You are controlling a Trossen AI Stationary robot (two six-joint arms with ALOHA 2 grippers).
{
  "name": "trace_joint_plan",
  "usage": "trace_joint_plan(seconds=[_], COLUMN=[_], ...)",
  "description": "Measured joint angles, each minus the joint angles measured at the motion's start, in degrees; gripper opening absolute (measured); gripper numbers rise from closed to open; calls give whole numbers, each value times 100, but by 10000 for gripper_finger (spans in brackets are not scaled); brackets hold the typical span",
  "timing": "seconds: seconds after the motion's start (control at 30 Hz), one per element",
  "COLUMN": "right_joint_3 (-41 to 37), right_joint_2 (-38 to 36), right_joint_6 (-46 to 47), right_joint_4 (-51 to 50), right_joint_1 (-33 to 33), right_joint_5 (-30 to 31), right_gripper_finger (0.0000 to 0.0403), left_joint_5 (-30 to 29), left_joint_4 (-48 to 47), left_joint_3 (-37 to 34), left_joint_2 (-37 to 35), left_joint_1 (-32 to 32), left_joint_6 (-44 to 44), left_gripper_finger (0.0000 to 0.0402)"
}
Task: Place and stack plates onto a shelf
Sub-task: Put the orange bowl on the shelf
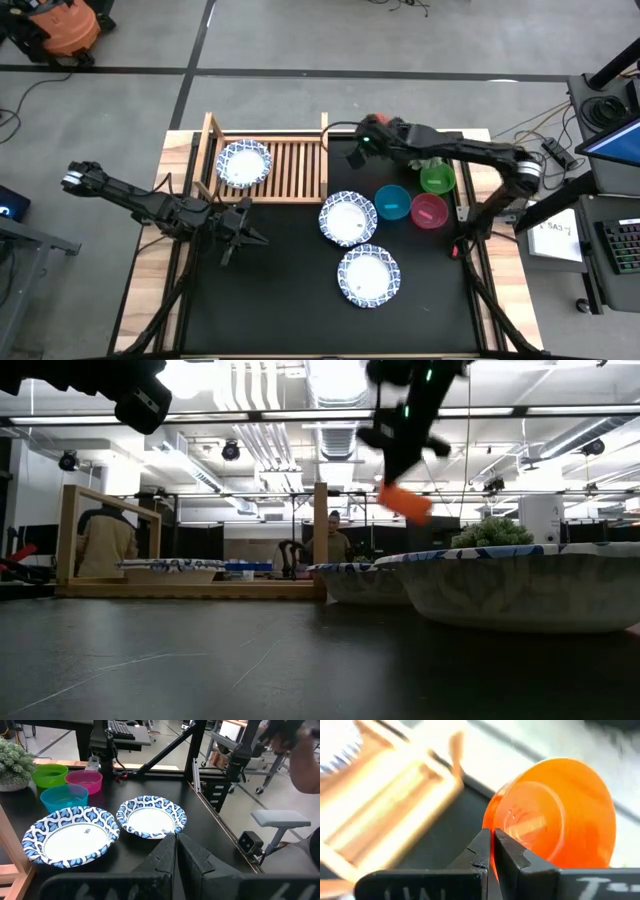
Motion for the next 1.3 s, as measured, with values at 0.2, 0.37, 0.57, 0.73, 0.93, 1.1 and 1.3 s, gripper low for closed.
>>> trace_joint_plan(seconds=[0.2,0.37,0.57,0.73,0.93,1.1,1.3], right_joint_3=[-9,-11,-15,155,656,1116,1675], right_joint_2=[-504,-455,-55,451,1312,1950,2619], right_joint_6=[-974,-1692,-2357,-2595,-3007,-3388,-3664], right_joint_4=[1679,2582,3395,3697,3619,3354,2857], right_joint_1=[636,1022,1288,1346,1361,1361,1359], right_joint_5=[88,-366,-1195,-1693,-1900,-1900,-1854], right_gripper_finger=[9,8,8,8,8,8,9], left_joint_5=[-2,1,0,0,-2,-2,-2], left_joint_4=[-4,-7,-7,7,11,14,-7], left_joint_3=[0,0,17,118,209,209,179], left_joint_2=[-1,-58,-379,-814,-1311,-1587,-1712], left_joint_1=[2,2,2,2,2,2,2], left_joint_6=[0,0,2,33,262,282,282], left_gripper_finger=[0,0,0,0,0,0,0])
